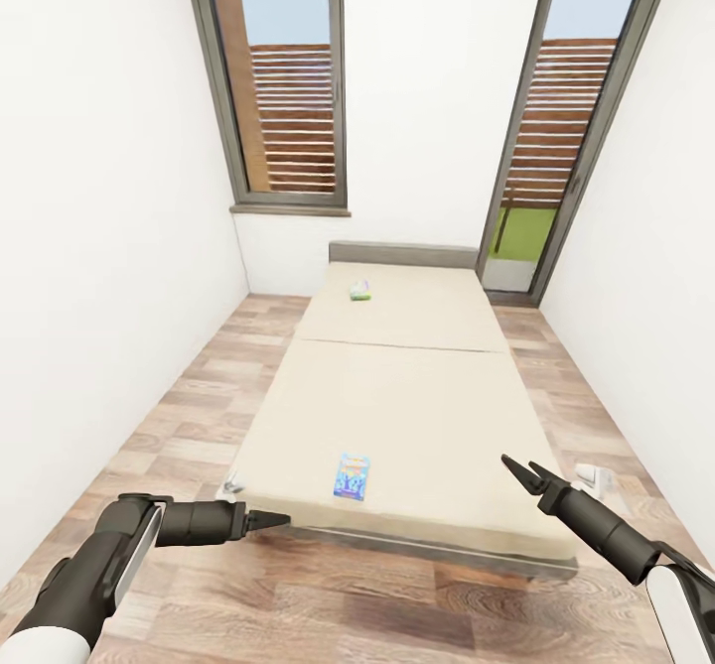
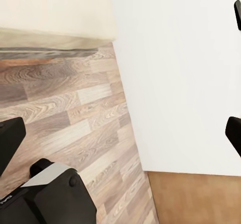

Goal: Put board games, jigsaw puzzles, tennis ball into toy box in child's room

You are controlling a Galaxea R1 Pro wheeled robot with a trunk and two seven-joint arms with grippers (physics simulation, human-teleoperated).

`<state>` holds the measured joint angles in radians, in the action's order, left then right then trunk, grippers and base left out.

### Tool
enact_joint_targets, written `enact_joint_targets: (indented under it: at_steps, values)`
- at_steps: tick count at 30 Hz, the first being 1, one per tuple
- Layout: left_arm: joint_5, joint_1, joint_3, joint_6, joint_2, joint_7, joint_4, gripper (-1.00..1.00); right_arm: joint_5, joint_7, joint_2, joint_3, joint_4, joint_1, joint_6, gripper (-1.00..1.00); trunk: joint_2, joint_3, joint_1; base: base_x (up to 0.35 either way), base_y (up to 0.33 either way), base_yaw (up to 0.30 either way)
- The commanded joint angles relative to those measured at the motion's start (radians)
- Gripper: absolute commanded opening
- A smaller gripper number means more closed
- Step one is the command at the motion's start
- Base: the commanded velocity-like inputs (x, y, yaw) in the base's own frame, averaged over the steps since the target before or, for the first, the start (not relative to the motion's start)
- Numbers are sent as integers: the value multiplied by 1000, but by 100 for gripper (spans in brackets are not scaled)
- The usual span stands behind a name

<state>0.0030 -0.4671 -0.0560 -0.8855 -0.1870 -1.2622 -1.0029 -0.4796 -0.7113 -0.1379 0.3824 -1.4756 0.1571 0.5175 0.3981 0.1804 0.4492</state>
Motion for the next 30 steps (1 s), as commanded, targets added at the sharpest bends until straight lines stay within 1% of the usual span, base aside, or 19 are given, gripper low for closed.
enact_joint_targets:
  at_steps: [1,7,20,27,30]
  values:
    - [0,-1,-1,-10,0,-3,0,100,-7,-1,0,1,0,1,8,100,2,0,1,82,0,0]
    - [0,-1,-1,-10,0,-5,0,100,-7,-1,0,1,0,1,8,100,2,-10,1,84,0,0]
    - [0,-1,-1,-10,0,-5,0,100,-7,-1,-1,3,0,1,9,100,2,-30,1,32,0,0]
    - [0,-1,-1,-8,0,-5,-1,100,-6,3,1,3,0,1,8,100,2,-34,1,68,-4,0]
    - [0,-1,-1,3,0,-6,-2,100,-4,8,4,3,0,1,7,100,2,-34,1,21,-96,0]
